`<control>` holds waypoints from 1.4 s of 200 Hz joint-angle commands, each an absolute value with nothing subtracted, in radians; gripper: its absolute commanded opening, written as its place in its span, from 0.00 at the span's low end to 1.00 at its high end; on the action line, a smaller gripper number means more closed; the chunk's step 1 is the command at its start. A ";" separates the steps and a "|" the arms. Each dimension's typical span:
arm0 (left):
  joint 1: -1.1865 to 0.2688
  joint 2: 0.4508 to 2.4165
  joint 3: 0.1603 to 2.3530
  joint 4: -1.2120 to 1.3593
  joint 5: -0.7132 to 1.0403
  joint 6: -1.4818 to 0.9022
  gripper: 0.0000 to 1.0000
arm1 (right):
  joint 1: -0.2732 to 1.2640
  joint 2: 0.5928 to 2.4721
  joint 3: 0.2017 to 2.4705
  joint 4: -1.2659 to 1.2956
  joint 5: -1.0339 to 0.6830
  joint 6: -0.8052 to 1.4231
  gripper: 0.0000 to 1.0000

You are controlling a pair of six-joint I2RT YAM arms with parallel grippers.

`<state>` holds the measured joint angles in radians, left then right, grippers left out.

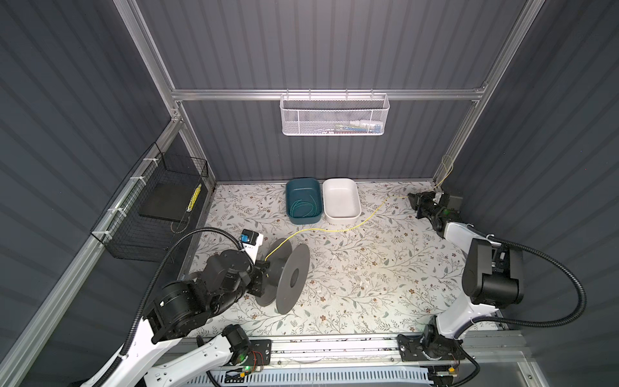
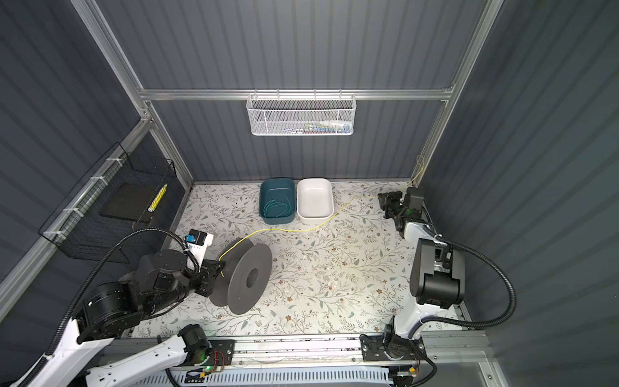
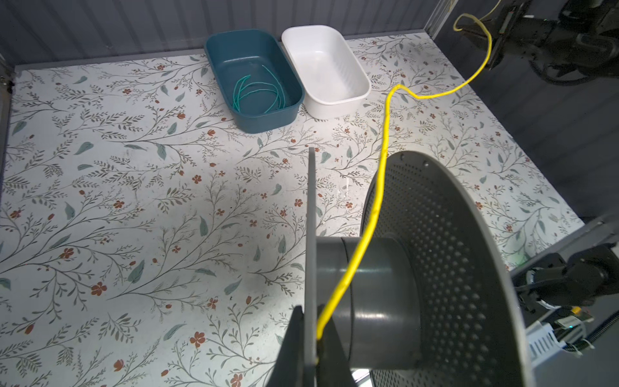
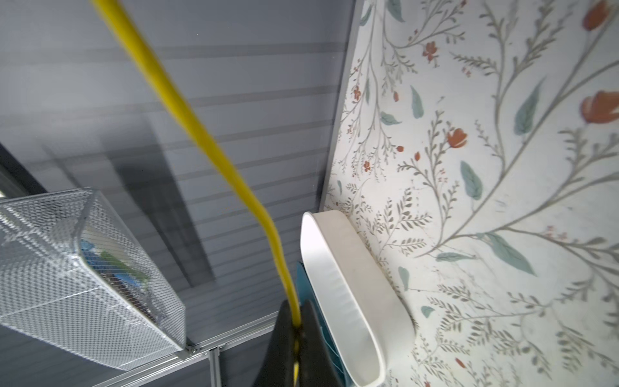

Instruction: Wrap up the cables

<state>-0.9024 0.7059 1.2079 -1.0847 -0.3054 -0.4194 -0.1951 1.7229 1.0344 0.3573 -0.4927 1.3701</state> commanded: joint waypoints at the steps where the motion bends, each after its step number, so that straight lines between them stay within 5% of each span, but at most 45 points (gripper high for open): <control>1: -0.902 0.715 1.284 -1.021 -0.275 -0.409 0.00 | -0.194 1.708 0.987 0.291 -0.444 1.273 0.00; 69: -0.902 0.867 1.521 -0.862 -0.233 -0.394 0.00 | -0.119 1.656 0.833 0.280 -0.390 1.154 0.00; 172: -0.902 1.046 1.667 -0.593 -0.706 -0.443 0.00 | 0.164 1.297 0.618 0.137 -0.172 0.969 0.00; 280: -0.833 1.243 1.722 -0.453 -0.883 -0.345 0.00 | 0.491 0.898 0.597 -0.231 0.121 0.707 0.00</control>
